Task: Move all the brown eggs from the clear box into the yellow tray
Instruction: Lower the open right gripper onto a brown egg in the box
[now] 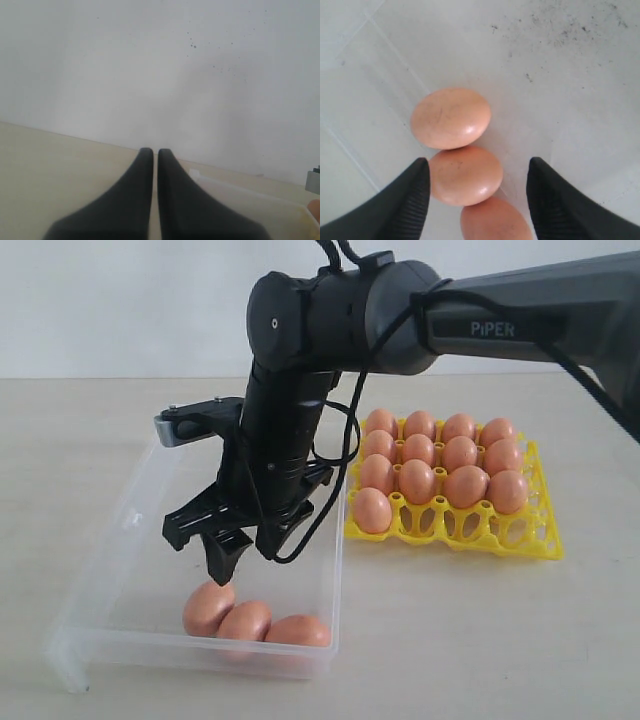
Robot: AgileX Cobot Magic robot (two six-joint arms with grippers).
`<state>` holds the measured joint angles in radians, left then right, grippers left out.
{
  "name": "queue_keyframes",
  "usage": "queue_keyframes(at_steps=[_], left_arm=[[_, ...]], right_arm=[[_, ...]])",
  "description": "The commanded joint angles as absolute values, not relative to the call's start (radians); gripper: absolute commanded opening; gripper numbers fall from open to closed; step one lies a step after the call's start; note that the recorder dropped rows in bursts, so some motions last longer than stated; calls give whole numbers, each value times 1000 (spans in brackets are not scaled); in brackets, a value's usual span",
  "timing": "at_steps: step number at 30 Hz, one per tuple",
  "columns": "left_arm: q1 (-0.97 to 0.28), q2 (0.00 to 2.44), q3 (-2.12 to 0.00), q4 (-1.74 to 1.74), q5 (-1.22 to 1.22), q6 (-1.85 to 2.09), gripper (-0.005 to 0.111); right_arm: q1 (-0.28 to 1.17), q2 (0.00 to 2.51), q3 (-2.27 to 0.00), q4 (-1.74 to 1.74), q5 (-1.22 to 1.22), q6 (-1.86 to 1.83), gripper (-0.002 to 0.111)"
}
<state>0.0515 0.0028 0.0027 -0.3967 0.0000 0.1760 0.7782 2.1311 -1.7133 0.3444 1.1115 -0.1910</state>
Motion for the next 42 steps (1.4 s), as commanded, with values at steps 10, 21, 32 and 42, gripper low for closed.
queue_keyframes(at_steps=[10,21,32,42], left_arm=[[47,0,0,-400,0,182,4],[47,0,0,-400,0,182,4],[47,0,0,-400,0,182,4],[47,0,0,-400,0,182,4]], right_arm=[[777,2129,-1722,367,991,-178,52],[778,2210,-1722,466,997,-128,52],[780,2225,-1722,541,1021,-76,52],[795,2225,-1722,531,1039,-32,52]])
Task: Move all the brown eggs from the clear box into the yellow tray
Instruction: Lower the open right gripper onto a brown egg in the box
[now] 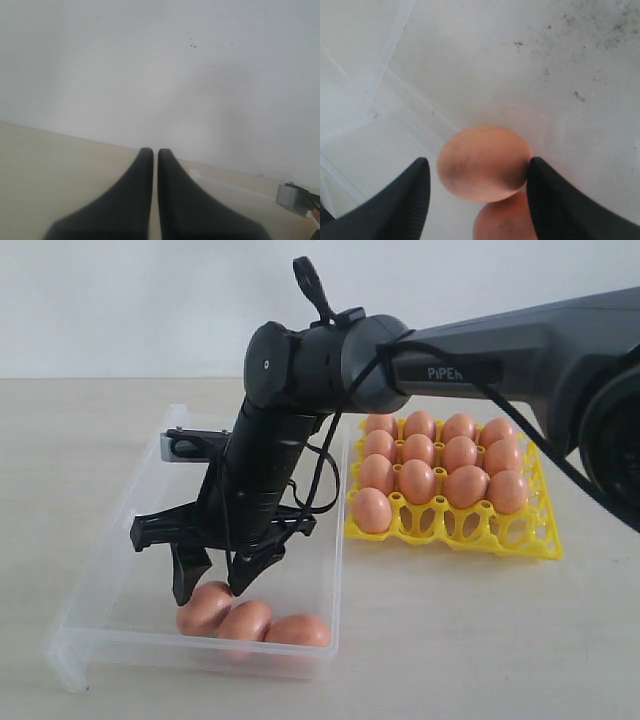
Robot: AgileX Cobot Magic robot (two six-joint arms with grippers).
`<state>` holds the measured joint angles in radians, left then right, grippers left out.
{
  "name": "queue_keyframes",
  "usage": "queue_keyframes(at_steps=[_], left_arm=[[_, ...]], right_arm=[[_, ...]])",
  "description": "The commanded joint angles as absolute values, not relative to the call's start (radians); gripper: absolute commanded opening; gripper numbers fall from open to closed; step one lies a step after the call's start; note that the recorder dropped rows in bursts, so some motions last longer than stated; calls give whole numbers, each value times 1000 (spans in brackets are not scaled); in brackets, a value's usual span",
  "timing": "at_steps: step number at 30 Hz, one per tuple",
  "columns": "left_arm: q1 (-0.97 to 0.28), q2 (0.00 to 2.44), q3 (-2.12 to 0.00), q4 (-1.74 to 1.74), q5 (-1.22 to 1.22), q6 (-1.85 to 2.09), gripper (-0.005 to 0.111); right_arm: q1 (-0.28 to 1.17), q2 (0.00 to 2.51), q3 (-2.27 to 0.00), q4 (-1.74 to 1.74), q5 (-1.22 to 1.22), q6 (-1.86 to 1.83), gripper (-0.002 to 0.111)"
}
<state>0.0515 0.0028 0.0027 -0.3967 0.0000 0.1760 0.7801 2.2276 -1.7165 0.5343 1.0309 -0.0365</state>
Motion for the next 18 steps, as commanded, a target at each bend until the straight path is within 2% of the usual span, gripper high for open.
queue_keyframes(at_steps=[1,5,10,18], left_arm=[[47,0,0,-400,0,182,4],[47,0,0,-400,0,182,4],[47,0,0,-400,0,182,4],[47,0,0,-400,0,182,4]], right_arm=[[797,2225,-1722,524,1037,-32,52],[815,2225,-1722,424,1010,-74,52],[818,2225,-1722,293,985,-307,52],[818,2221,-1726,265,953,-527,52]])
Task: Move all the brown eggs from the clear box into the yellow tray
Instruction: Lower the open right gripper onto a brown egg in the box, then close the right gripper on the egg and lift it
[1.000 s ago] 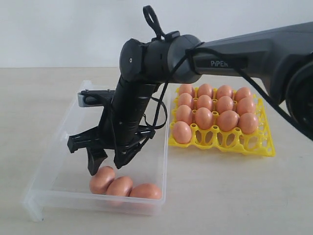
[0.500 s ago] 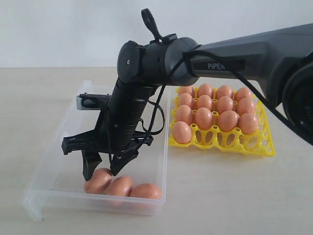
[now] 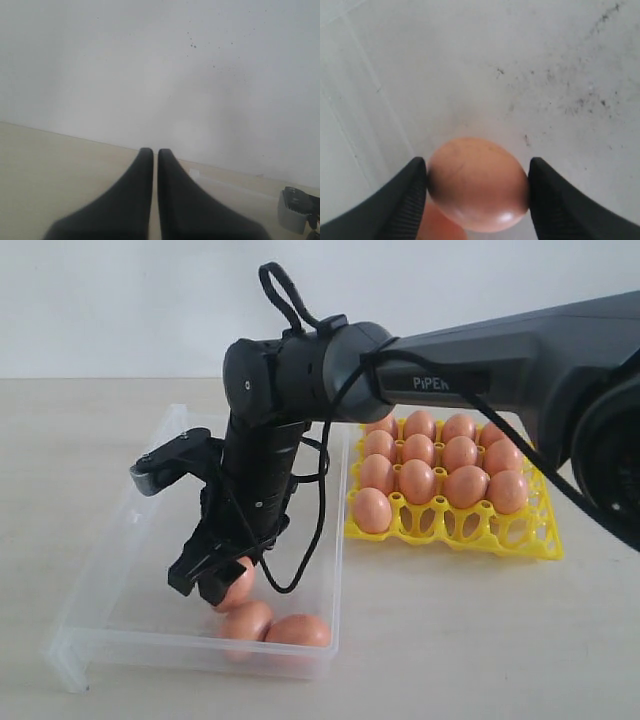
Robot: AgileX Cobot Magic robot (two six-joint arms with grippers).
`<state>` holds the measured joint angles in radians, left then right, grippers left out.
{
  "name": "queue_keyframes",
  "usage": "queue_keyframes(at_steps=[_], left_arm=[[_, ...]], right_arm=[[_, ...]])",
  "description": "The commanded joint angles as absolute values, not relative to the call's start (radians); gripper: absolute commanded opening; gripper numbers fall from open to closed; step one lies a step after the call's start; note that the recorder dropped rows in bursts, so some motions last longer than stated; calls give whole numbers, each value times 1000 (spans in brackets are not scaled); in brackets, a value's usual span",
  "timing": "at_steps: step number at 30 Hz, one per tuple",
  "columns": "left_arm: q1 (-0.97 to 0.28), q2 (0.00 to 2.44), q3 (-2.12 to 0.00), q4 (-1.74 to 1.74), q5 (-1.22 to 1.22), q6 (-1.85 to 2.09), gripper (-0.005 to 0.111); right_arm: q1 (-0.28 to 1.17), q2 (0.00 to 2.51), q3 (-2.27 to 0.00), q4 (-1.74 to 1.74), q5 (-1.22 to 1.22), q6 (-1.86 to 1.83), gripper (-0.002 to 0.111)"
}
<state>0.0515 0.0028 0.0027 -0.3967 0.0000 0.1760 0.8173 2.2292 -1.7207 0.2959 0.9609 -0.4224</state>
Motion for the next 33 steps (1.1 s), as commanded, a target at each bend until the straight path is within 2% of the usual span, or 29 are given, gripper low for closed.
queue_keyframes(at_steps=[1,13,33], left_arm=[[47,0,0,-400,0,182,4],[47,0,0,-400,0,182,4],[47,0,0,-400,0,182,4]], right_arm=[[818,2221,-1726,247,955,-543,52],[818,2225,-1726,154,893,-741,53],[818,2268,-1724,22,1005,-953,53]])
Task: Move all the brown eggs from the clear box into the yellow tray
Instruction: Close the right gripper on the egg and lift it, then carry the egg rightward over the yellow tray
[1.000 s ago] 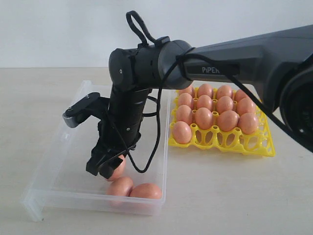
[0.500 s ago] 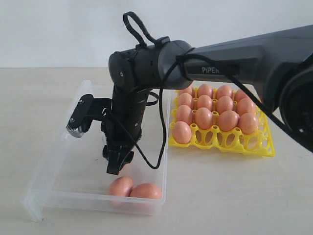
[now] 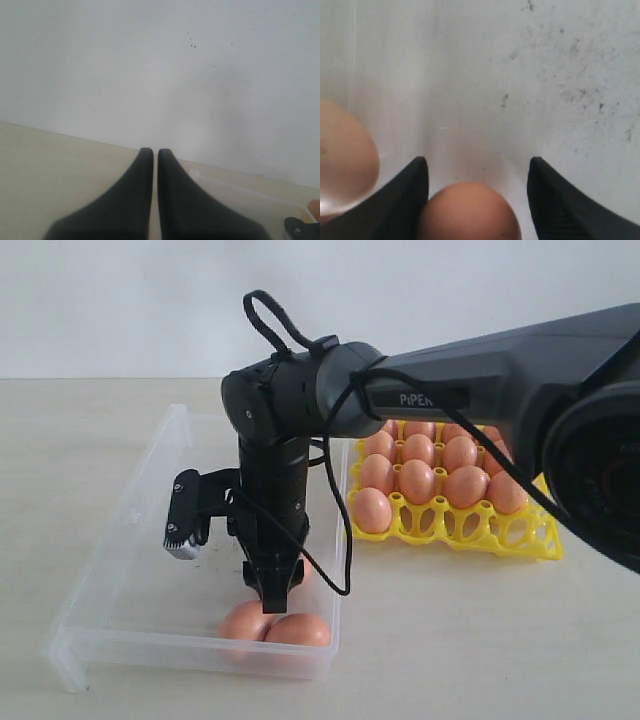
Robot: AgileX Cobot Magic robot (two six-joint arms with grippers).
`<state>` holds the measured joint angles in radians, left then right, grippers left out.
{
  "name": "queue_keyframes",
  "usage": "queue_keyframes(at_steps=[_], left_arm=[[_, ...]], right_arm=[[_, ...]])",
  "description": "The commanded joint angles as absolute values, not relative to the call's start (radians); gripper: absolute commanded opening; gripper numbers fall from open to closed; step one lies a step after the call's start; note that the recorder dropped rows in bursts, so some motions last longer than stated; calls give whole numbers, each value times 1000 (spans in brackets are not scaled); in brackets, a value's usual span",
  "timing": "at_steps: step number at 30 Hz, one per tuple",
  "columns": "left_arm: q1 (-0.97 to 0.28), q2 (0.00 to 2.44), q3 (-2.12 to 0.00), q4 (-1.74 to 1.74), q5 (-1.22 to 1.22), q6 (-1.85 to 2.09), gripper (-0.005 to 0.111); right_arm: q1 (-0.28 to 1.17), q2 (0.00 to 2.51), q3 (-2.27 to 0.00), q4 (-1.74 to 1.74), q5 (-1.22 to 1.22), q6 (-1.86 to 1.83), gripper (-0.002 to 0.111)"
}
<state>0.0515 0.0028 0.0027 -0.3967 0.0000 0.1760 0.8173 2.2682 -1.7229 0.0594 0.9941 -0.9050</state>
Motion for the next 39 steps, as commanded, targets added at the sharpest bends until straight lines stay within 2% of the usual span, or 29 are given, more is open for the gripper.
queue_keyframes(at_steps=[1,20,22,26,32,39], left_arm=[[47,0,0,-400,0,182,4],[47,0,0,-400,0,182,4],[47,0,0,-400,0,182,4],[47,0,0,-400,0,182,4],[47,0,0,-400,0,182,4],[47,0,0,-400,0,182,4]], right_arm=[[818,2268,-1724,22,1008,-959,53],[818,2279,-1722,-9,1020,-865,52],[818,2287,-1722,-8,1038,-863,41],[818,2294,-1722,0,1043,-807,0],[796,2278,-1722,36,953,-684,0],[707,2194,-1705,385,830,-740,0]])
